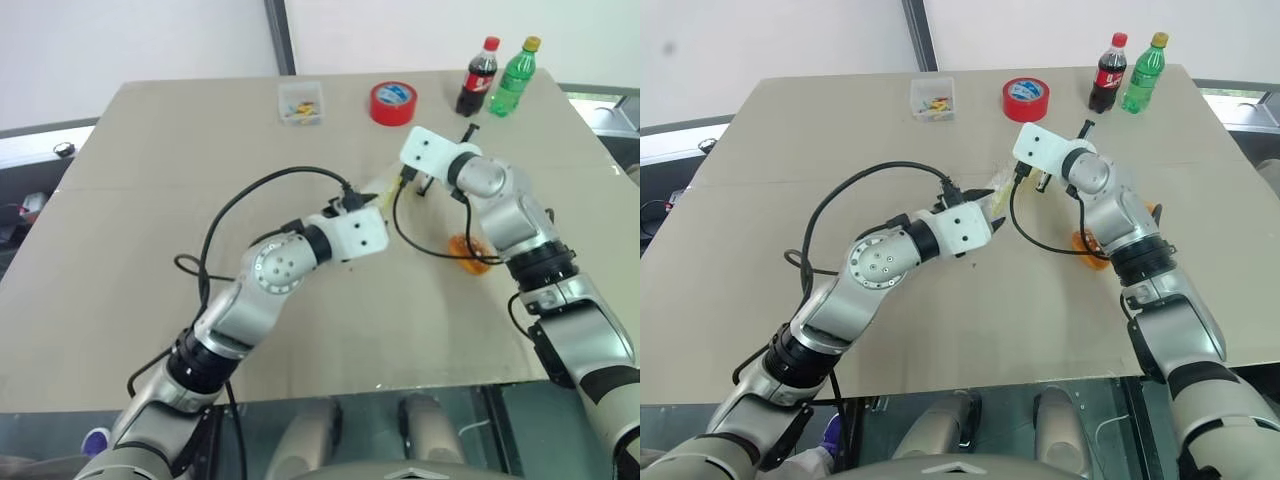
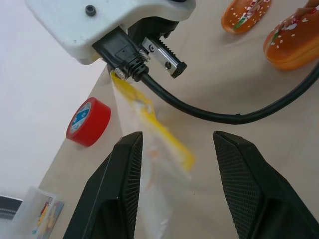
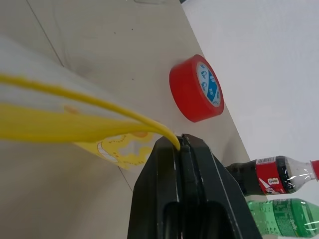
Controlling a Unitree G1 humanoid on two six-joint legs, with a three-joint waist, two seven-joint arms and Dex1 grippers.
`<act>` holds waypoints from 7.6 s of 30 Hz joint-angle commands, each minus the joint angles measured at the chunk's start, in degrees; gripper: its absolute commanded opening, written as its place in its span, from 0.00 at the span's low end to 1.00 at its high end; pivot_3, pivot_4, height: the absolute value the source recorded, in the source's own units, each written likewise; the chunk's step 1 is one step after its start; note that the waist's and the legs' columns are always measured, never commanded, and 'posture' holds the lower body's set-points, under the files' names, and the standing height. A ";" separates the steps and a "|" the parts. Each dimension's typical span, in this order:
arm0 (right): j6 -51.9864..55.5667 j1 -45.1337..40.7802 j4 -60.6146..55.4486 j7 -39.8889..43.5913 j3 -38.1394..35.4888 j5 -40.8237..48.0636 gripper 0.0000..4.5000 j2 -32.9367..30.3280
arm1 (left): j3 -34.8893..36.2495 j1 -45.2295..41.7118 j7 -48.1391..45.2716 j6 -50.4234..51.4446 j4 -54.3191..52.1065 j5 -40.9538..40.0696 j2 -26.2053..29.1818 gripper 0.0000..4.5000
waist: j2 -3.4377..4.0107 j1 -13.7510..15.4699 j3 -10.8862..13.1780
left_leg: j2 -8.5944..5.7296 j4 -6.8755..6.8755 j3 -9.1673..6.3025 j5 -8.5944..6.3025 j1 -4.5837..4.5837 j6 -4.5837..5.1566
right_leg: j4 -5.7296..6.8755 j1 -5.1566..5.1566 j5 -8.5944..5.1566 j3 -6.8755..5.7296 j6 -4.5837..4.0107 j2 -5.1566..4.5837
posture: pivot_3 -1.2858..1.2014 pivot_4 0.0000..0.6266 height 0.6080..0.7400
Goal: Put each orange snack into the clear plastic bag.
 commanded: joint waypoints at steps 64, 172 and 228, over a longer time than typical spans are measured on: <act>41.56 20.36 -49.64 9.98 -18.18 24.59 0.05 6.19 | 21.57 -7.83 -18.65 -38.26 35.68 -22.09 1.66 0.00 | 0.00 -0.10 -0.02 | -0.02 0.70 0.01 -0.02 -0.05 0.02 | 0.75 -0.09 0.01 0.07 0.00 -0.01 | 0.52 0.24 1.00; 17.64 29.63 -43.48 6.66 -12.26 18.15 0.88 -7.19 | 19.24 -5.71 -8.68 -35.84 34.35 -15.46 -3.72 0.00 | 0.00 0.62 -0.04 | 0.14 0.70 0.20 -0.03 -0.01 0.03 | 0.67 -0.09 0.08 0.17 -0.02 0.14 | 0.52 0.24 1.00; 17.19 17.09 -18.08 5.80 -1.78 32.54 0.16 9.23 | 16.36 8.41 -21.89 -39.18 23.16 -20.17 0.96 0.00 | 0.03 0.05 -0.04 | 0.23 0.69 0.23 -0.05 0.13 0.05 | 0.67 0.01 0.10 0.19 -0.02 0.18 | 0.52 0.24 1.00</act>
